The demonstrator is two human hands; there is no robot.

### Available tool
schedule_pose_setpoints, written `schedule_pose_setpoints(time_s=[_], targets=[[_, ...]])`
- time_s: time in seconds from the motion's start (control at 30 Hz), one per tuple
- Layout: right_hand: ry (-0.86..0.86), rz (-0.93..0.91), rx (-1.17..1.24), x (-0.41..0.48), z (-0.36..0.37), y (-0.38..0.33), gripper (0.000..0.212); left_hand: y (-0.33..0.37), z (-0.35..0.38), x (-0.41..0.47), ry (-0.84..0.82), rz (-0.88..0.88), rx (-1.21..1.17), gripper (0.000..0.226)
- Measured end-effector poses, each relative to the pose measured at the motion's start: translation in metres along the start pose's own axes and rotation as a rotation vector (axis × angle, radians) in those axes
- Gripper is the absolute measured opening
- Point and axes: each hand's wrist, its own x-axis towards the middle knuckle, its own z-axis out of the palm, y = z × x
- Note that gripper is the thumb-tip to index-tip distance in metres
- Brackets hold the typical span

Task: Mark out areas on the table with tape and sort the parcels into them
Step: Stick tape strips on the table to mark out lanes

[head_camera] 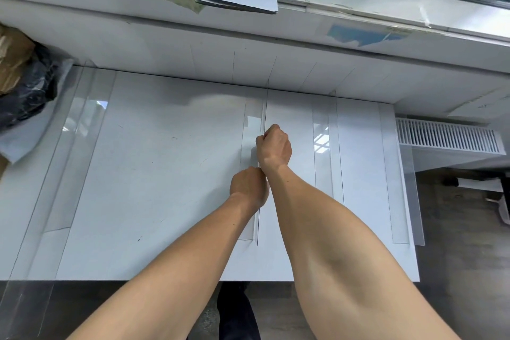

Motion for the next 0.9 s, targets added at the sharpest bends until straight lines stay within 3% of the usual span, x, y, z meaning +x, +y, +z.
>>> schedule_pose_setpoints(time_s=[0.9], targets=[[-0.002, -0.035, -0.021, -0.006, 0.004, -0.011, 0.016, -0.005, -0.002, -0.001, 0.015, -0.015, 0.036, 0.021]])
